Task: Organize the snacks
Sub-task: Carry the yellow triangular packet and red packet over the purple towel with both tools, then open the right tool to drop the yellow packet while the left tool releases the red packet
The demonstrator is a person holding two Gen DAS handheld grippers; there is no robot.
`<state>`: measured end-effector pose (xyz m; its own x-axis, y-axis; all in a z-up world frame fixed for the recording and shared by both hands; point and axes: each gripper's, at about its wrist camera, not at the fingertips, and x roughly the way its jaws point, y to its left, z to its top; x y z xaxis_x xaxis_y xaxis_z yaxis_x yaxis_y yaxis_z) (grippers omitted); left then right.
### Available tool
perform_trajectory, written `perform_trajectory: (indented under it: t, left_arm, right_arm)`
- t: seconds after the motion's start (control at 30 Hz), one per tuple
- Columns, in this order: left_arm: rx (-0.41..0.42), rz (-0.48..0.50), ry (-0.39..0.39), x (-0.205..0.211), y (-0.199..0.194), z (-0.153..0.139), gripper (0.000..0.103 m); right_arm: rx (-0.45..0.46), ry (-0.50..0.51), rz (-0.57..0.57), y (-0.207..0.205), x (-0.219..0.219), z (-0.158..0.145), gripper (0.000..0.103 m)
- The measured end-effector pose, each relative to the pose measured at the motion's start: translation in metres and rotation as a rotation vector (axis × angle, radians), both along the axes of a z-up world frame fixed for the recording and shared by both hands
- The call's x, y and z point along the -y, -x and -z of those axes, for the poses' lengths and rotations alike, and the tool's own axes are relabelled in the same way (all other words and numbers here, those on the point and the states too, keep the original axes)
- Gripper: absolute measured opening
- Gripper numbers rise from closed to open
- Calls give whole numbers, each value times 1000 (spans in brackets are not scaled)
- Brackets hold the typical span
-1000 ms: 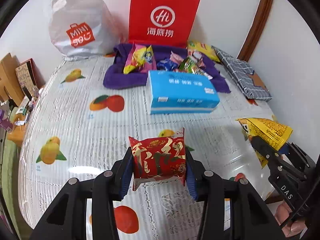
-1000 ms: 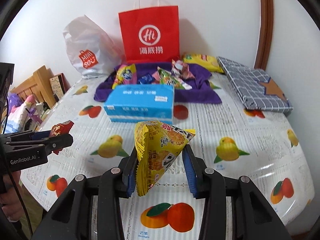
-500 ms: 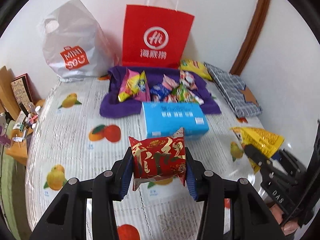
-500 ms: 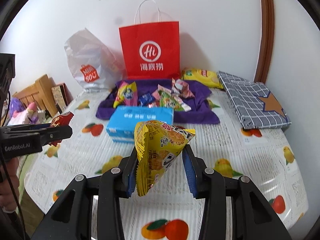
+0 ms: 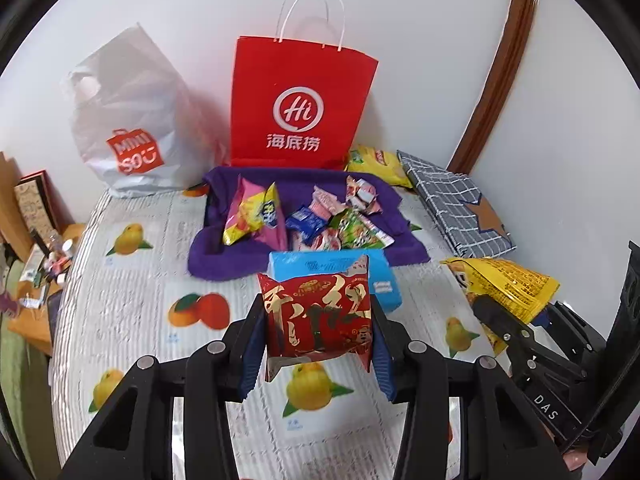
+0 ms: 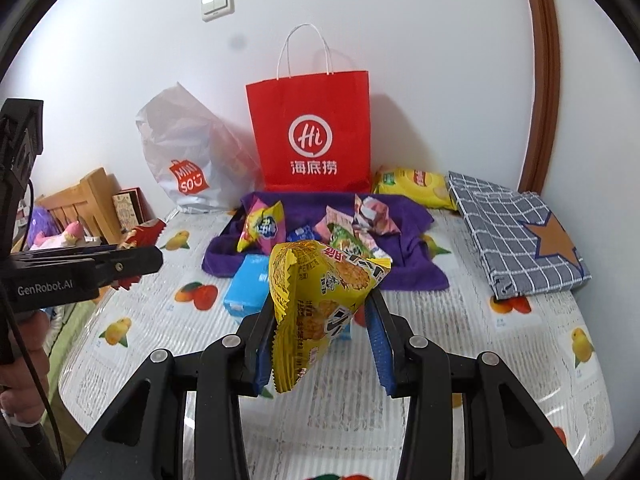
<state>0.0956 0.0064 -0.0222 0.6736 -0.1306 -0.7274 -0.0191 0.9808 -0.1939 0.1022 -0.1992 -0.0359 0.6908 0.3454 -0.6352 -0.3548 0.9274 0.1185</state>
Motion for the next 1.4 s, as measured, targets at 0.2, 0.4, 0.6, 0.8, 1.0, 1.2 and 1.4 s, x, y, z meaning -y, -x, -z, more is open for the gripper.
perform_trajectory:
  t: [0.2, 0.4, 0.6, 0.8, 1.0, 1.2, 1.4]
  left_arm:
    - [11, 14, -7, 1, -28, -2, 44]
    - [7, 24, -6, -1, -65, 3, 44]
    - [12, 34, -11, -4, -104, 5, 44]
    - [17, 38, 0, -11, -142, 9, 44]
    - [2, 5, 3, -21, -173, 14, 44]
    - [-29, -3, 44, -23, -202, 21, 44]
    - [-85, -21, 62, -18, -229, 50, 44]
  right_arm:
    - [17, 2, 0, -28, -4, -3, 41]
    - [5, 12, 18, -69, -8, 7, 41]
    - [7, 28, 35, -117, -14, 18, 41]
    - [9, 32, 39, -155, -21, 25, 41]
    - [17, 45, 29, -181, -23, 26, 41]
    - [7, 30, 22, -209, -30, 24, 41]
    - [-46, 36, -25, -226, -40, 41, 41]
